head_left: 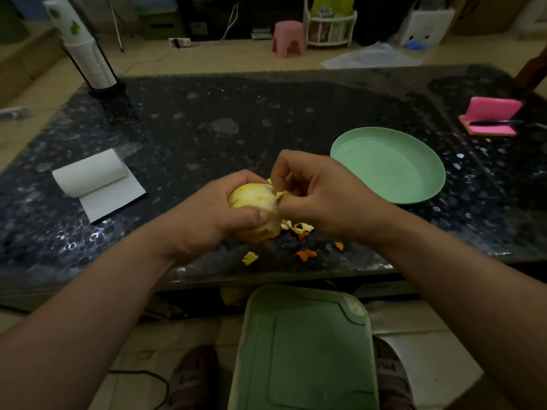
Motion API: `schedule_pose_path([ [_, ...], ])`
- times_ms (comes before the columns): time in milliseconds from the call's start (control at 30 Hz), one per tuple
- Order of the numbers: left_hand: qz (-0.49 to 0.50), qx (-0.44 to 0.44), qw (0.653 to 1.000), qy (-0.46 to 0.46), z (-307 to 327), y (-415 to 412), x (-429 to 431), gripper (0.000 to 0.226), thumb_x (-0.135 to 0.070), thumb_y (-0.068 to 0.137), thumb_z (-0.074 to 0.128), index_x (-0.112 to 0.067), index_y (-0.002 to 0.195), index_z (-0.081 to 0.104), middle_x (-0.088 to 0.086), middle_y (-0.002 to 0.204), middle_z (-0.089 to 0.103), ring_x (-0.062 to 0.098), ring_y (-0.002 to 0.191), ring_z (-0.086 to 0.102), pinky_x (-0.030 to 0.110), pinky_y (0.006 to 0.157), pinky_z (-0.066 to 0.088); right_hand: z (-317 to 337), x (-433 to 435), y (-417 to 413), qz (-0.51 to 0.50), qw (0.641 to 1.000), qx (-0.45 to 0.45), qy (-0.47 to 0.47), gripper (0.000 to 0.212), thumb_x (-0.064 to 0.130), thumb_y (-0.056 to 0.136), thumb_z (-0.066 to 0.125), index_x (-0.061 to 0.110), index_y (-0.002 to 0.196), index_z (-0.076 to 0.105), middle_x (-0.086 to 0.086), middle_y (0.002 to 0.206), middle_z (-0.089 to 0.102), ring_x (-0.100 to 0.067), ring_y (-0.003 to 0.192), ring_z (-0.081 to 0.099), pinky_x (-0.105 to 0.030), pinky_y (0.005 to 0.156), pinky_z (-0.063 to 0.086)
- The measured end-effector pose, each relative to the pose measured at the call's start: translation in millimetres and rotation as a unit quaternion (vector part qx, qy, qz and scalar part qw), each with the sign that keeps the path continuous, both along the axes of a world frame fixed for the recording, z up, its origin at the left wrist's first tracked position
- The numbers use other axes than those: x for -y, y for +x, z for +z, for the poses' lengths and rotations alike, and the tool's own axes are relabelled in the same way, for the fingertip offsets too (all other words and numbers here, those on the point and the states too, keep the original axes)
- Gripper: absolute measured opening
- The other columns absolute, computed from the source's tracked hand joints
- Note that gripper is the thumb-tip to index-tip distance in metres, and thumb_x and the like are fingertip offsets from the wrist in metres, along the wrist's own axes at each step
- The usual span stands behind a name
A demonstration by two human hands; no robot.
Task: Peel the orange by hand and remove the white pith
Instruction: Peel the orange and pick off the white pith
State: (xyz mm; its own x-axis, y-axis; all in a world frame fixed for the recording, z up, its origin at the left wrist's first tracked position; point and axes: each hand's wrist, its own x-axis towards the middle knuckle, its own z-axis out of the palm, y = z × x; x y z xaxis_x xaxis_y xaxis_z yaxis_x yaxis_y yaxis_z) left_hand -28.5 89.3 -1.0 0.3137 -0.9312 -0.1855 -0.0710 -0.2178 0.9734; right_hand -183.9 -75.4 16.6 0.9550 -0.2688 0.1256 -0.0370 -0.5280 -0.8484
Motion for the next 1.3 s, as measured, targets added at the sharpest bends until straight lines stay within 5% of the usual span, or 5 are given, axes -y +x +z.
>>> schedule_pose_path([
  [100,-0.001,-0.015,1.000,-0.005,1,2,-3,0.058,-0.035,0.068,0.084,-0.018,0.121,0.067,0.025,0.113,0.069,0.035,0.095,0.069,0.077,0.090,0.049,1,-1,1,0.009,0.998,0.010,0.056,0.017,-0.004,0.086,0.070,0.009,0.096,0.063,-0.021,0.085,0.067,-0.017,0.069,0.061,-0.034,0.061,0.051],
  [467,-0.015,-0.076,0.996,-0.037,7,2,-4,0.062,-0.029,0.071,0.081,-0.006,0.126,0.060,0.011,0.106,0.075,0.030,0.094,0.075,0.041,0.076,0.064,2,-3,1,-0.003,0.984,0.034,0.176,0.020,-0.014,0.089,0.060,0.005,0.098,0.061,-0.024,0.083,0.063,-0.028,0.069,0.065,-0.034,0.066,0.057],
  [633,-0.006,-0.082,0.995,-0.053,10,2,-4,0.062,-0.028,0.071,0.080,-0.007,0.126,0.060,0.012,0.106,0.074,0.030,0.095,0.074,0.045,0.079,0.065,5,-4,0,-0.004,0.973,0.039,0.227,0.023,-0.015,0.095,0.060,0.008,0.099,0.061,-0.015,0.085,0.066,-0.026,0.071,0.066,-0.031,0.066,0.058],
  [933,0.007,0.134,0.991,-0.015,13,-10,0,0.048,-0.030,0.074,0.082,-0.030,0.119,0.064,-0.002,0.103,0.073,0.010,0.083,0.070,0.029,0.066,0.059,7,1,-8,-0.048,0.997,-0.059,-0.033,0.017,0.020,0.089,0.077,0.028,0.101,0.068,0.003,0.088,0.075,-0.012,0.075,0.072,-0.045,0.070,0.063],
  [1300,-0.053,0.098,0.994,-0.017,16,-3,-1,0.057,-0.042,0.073,0.082,-0.027,0.126,0.064,0.005,0.110,0.072,0.020,0.085,0.071,0.033,0.065,0.060,5,2,-13,-0.010,0.992,-0.042,0.116,0.010,0.003,0.090,0.069,0.008,0.098,0.066,-0.023,0.090,0.071,-0.026,0.071,0.068,-0.044,0.065,0.058],
])
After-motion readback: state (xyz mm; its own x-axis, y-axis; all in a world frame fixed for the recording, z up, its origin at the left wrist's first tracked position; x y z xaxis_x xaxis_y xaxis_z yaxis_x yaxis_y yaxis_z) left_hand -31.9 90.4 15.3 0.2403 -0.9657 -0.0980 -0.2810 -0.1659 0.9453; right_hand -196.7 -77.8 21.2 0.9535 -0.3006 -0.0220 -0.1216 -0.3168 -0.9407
